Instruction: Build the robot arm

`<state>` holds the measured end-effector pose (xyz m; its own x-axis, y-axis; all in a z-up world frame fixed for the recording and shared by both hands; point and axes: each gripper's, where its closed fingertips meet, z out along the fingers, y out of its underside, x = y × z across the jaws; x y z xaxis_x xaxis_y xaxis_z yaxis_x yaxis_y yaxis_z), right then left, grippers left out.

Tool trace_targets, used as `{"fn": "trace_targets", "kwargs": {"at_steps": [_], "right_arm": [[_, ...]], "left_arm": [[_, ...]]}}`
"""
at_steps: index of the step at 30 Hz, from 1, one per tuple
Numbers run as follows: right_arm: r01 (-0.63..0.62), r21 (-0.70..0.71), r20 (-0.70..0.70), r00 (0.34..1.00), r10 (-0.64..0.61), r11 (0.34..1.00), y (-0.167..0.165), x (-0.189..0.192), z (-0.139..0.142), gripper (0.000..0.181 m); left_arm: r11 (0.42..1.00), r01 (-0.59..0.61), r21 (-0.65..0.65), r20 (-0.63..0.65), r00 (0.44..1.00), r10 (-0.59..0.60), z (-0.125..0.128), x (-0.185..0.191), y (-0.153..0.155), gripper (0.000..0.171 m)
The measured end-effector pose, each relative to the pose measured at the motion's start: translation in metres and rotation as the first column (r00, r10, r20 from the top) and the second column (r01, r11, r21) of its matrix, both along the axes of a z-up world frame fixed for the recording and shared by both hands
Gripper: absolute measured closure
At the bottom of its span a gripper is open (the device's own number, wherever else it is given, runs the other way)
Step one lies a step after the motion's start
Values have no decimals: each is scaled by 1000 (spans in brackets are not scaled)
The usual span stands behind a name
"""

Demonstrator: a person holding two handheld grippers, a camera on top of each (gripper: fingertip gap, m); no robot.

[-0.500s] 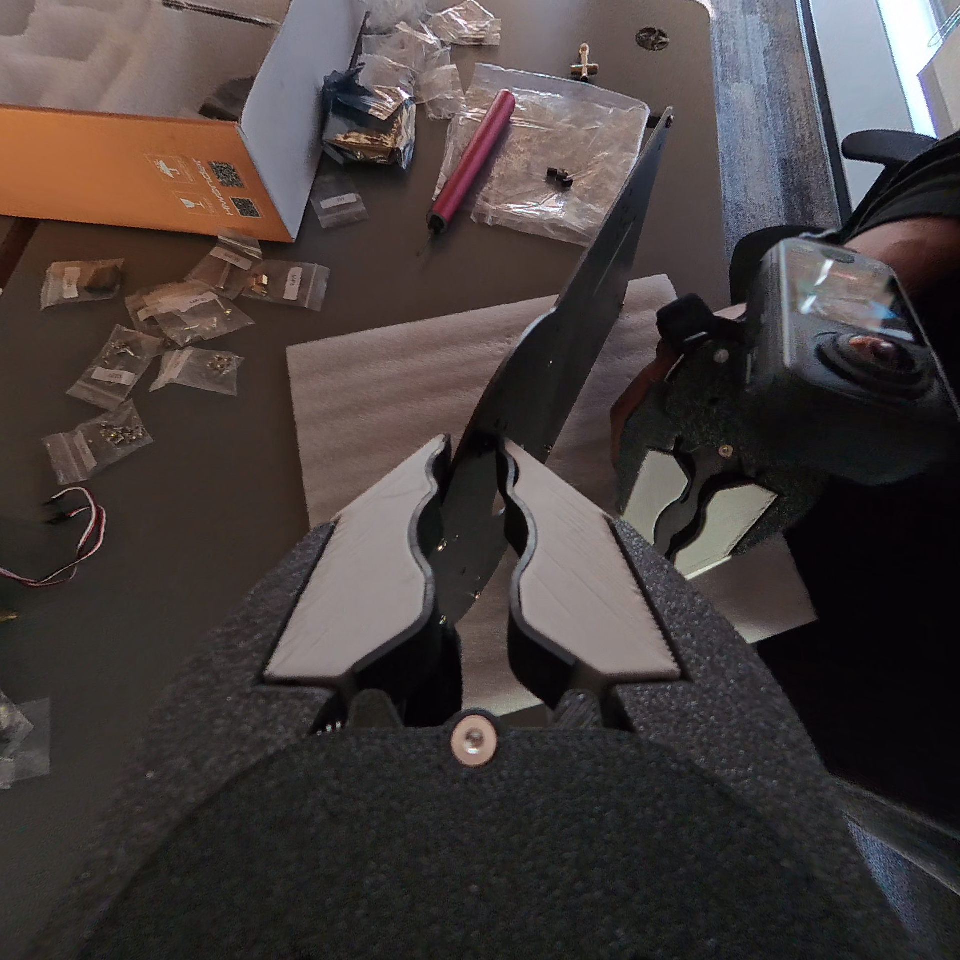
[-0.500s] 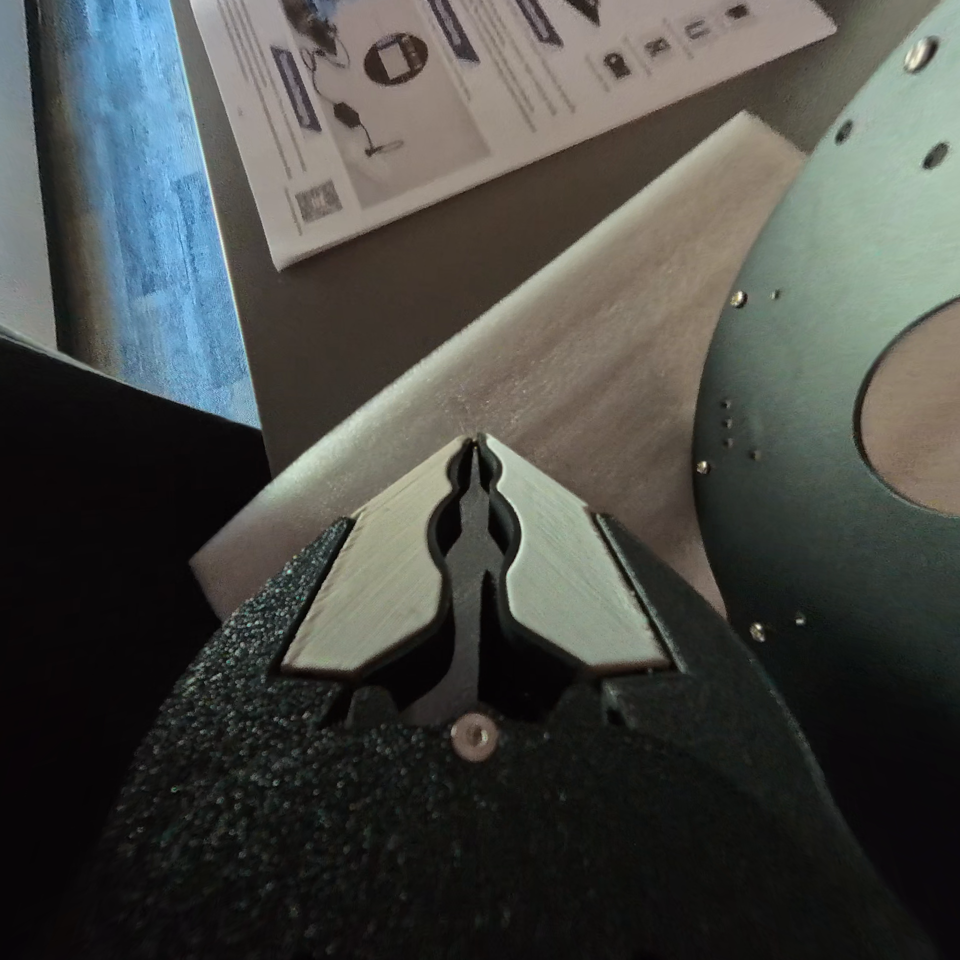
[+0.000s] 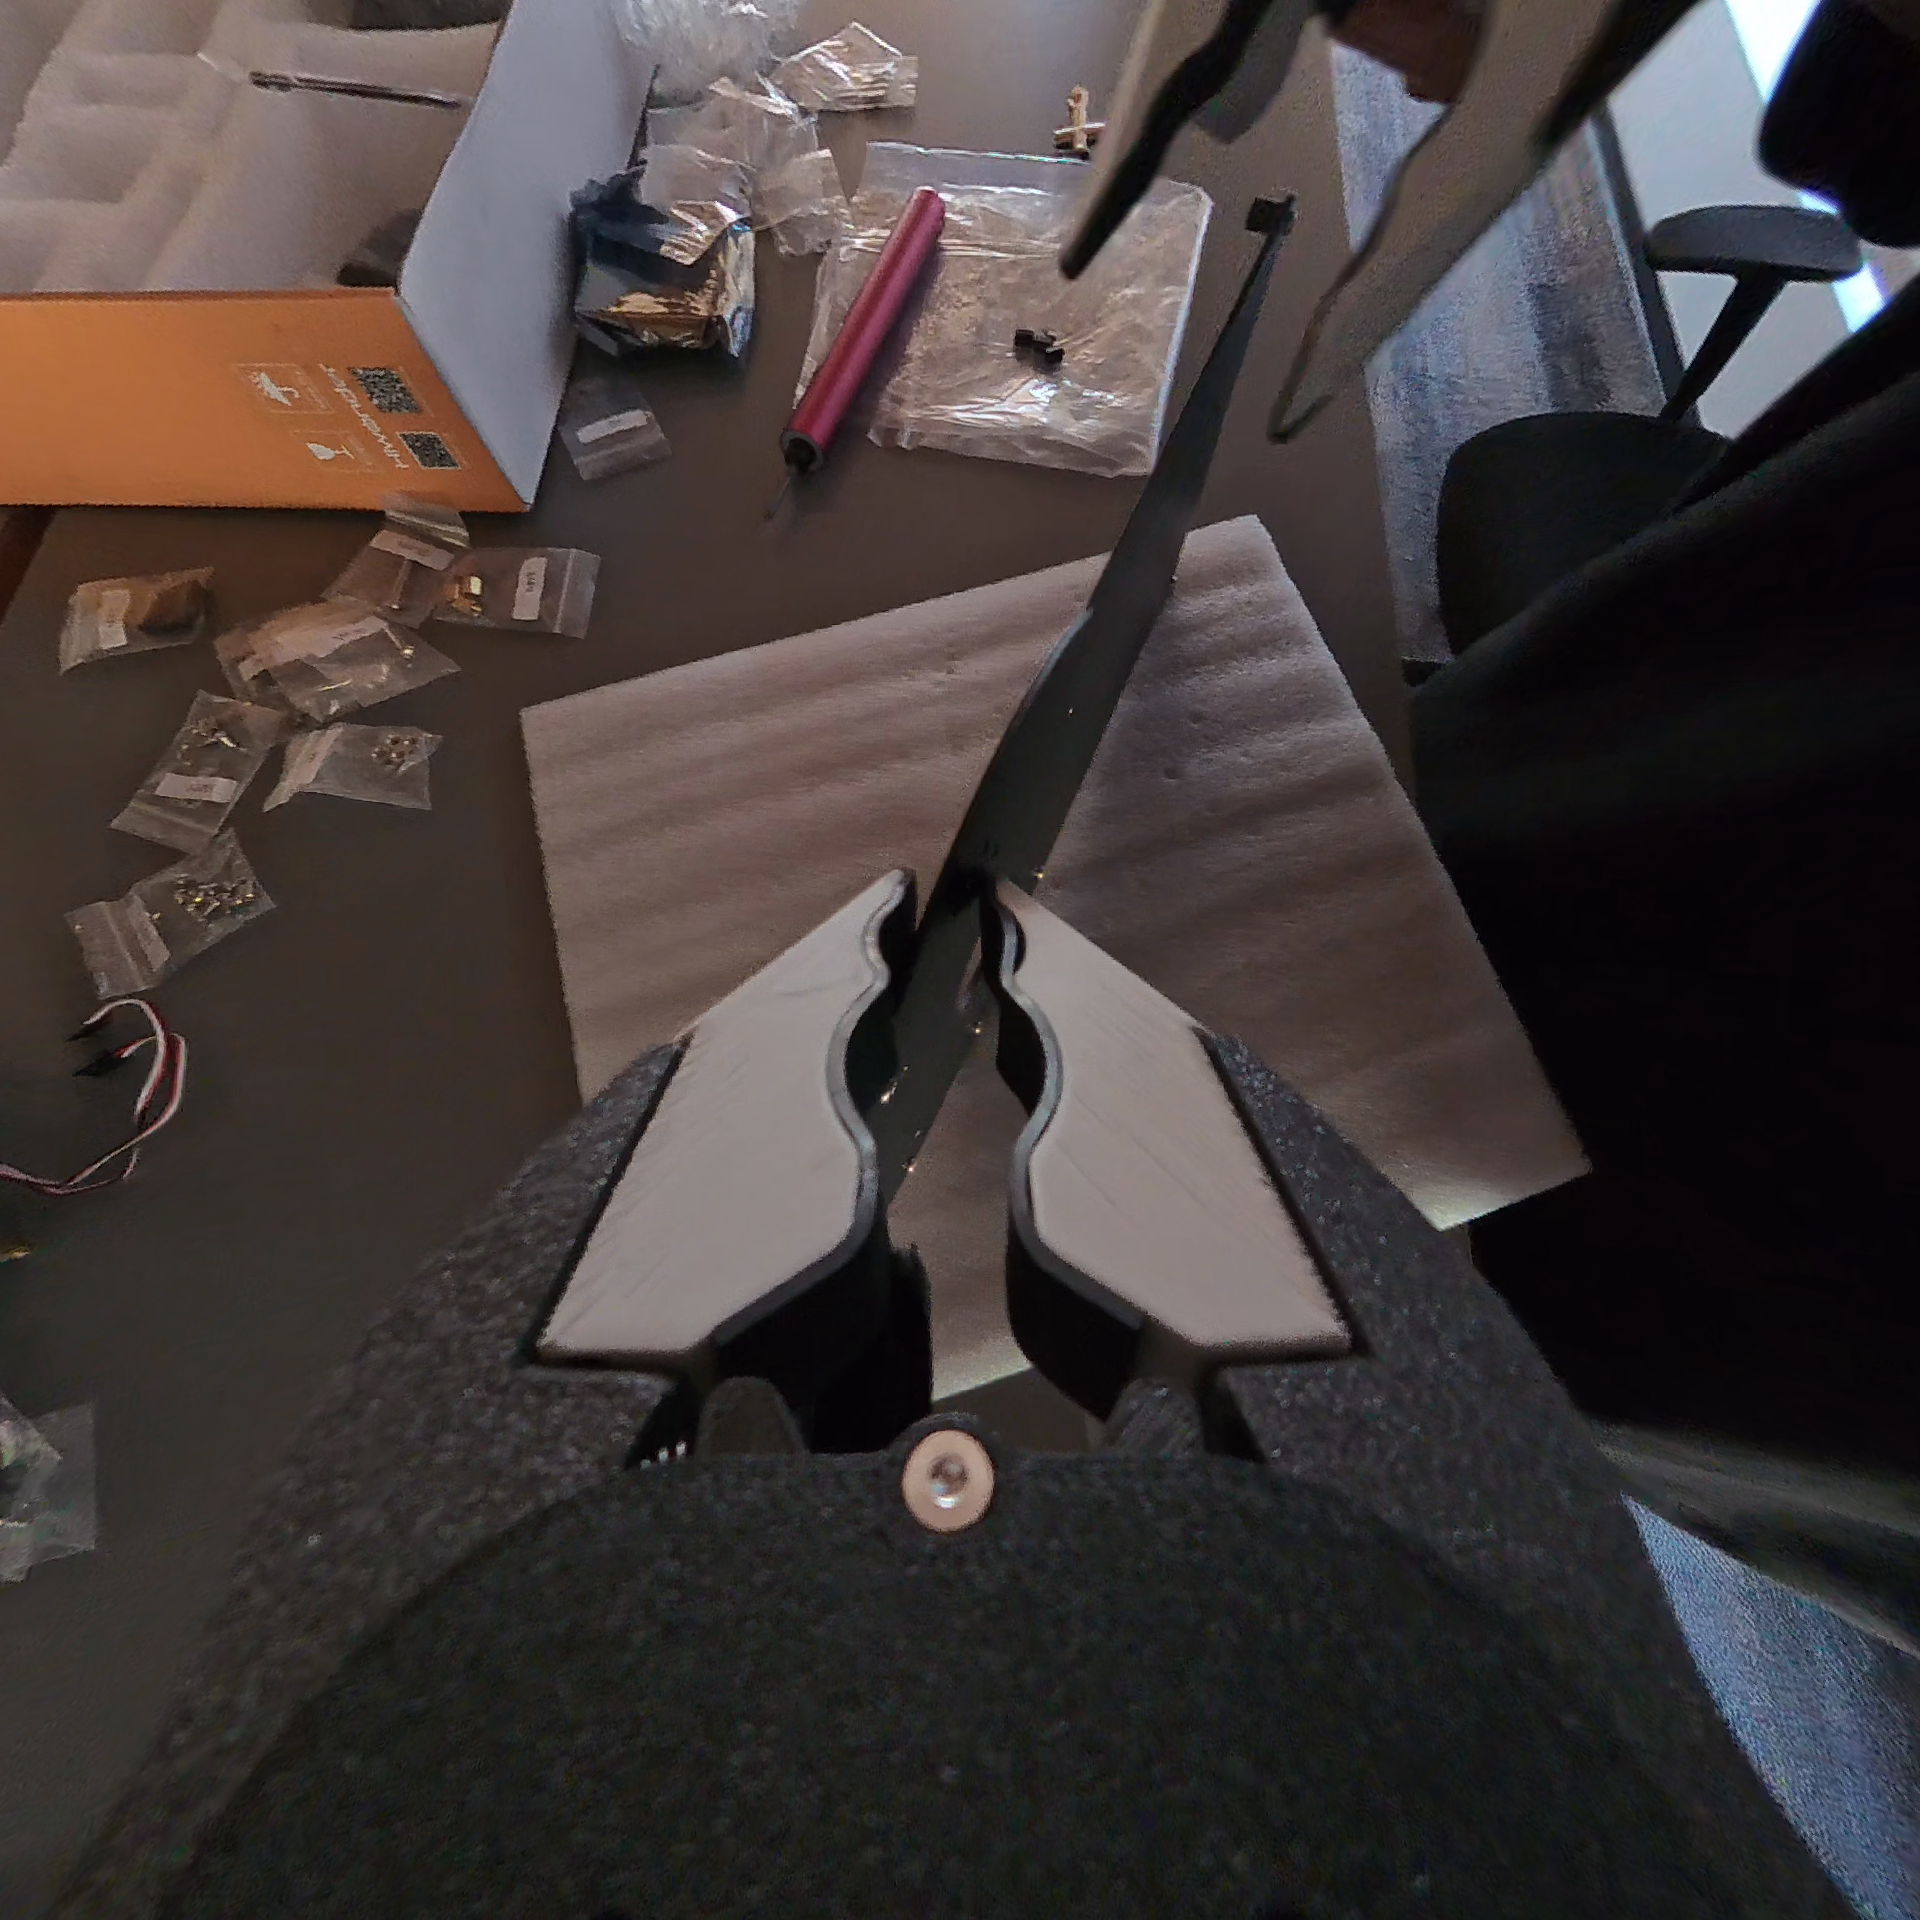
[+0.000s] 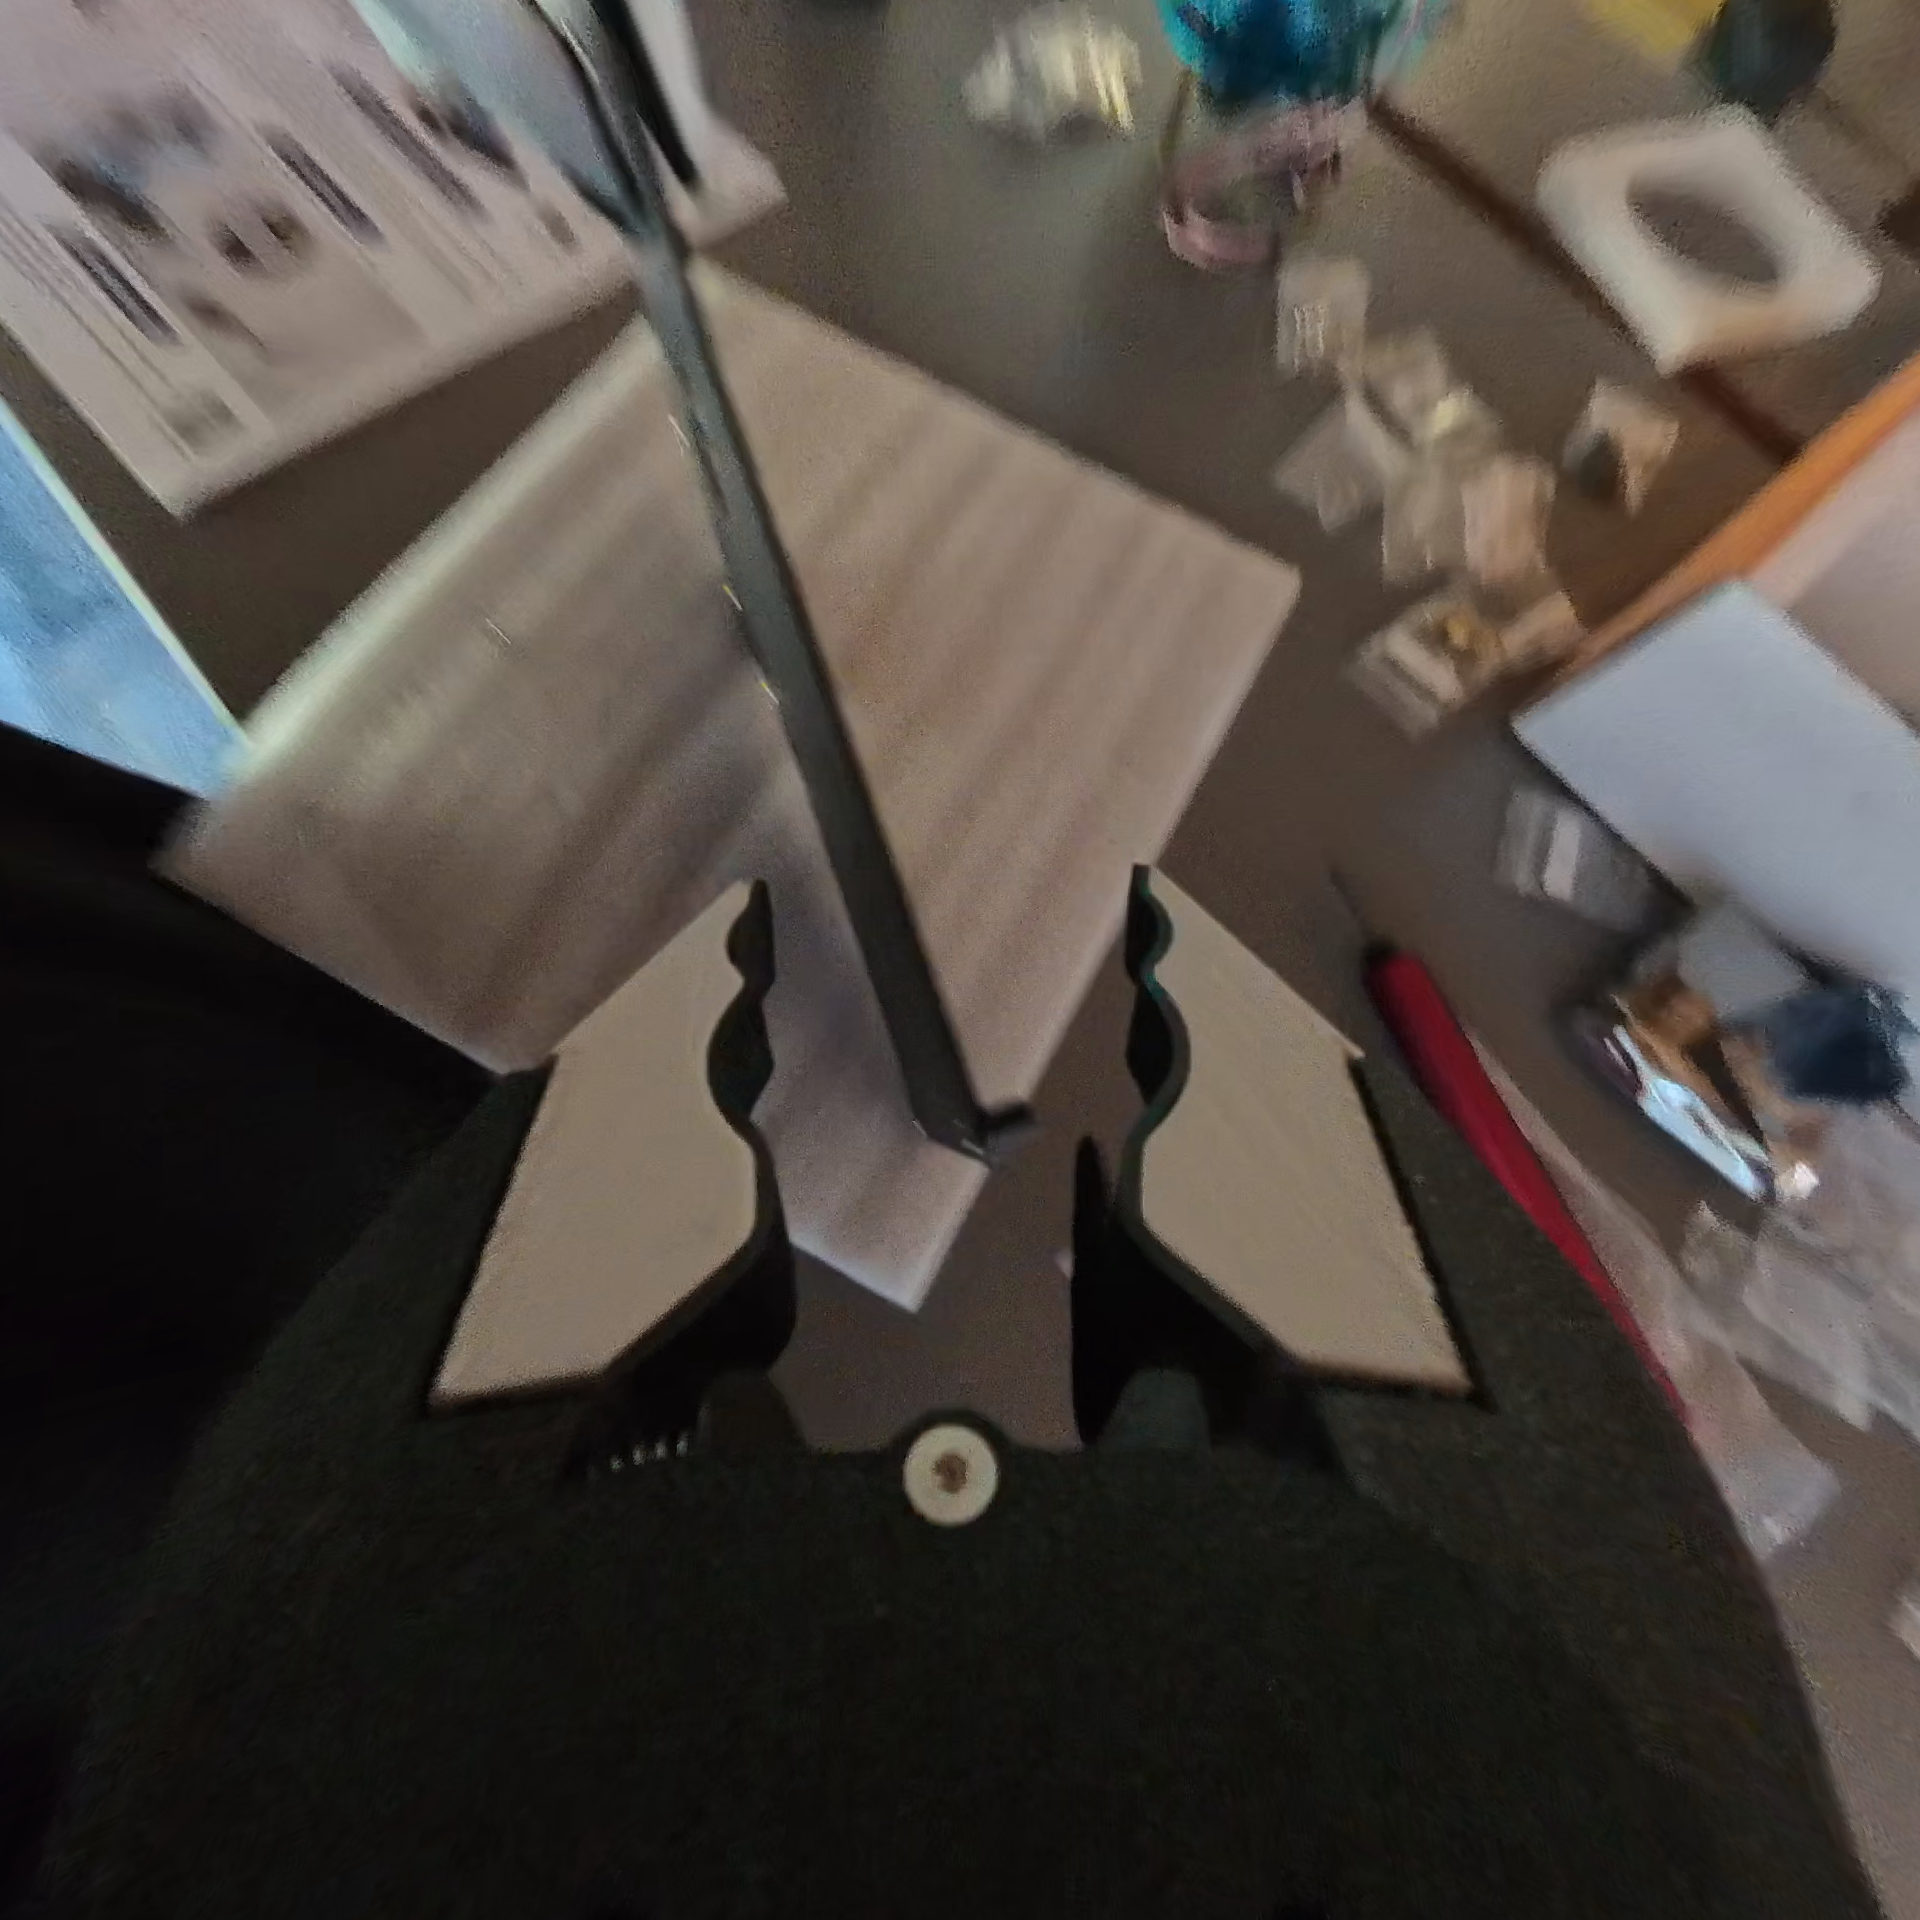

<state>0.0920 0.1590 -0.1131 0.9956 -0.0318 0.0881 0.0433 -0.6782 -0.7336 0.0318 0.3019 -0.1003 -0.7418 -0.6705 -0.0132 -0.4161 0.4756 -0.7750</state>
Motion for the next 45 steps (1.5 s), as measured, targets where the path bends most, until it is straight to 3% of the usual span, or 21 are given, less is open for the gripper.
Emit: {"fn": "trace_targets", "kwargs": {"at_steps": [2, 5, 7, 22, 25, 28, 30, 32, 35, 41, 45], "right_arm": [[-6, -67, 18, 1000, 7, 998, -13, 9, -21, 122], [-84, -87, -115, 991, 74, 993, -16, -7, -39, 164], [-97, -85, -157, 984, 83, 992, -12, -11, -44, 175], [-134, -61, -212, 970, 118, 989, 17, -10, -44, 180], [-163, -44, -175, 973, 153, 986, 23, -9, -30, 167], [-205, 74, -233, 948, 216, 976, 51, -20, 12, 161], [-257, 112, -267, 922, 279, 960, 75, -31, 31, 148], [-282, 60, -234, 929, 288, 958, 101, -30, 33, 143], [-340, 32, -232, 912, 338, 940, 137, -38, 31, 151], [-416, -80, -159, 903, 400, 906, 155, -49, 0, 177], [-379, -67, -118, 922, 370, 923, 157, -41, 0, 179]], "left_arm": [[1000, 21, -2, -4, 1000, -21, -1, -6, -2, 161], [1000, 27, 15, -13, 1000, -27, -4, -8, -2, 161], [999, 31, 38, -7, 999, -31, -4, -6, -1, 161], [991, 37, 133, -62, 998, -29, -5, 13, 33, 158], [992, 35, 124, -62, 998, -27, -5, 14, 33, 158], [992, 31, 120, -68, 997, -23, -5, 14, 33, 158], [991, 28, 128, -71, 997, -19, -5, 13, 33, 158], [990, 24, 139, -73, 997, -13, -6, 13, 33, 158], [988, 7, 153, -72, 997, 4, -6, 12, 33, 157], [982, -103, 157, -31, 994, 109, -6, 15, 37, 150], [945, -319, 75, 116, 944, 309, 20, 7, 48, 142]]}}
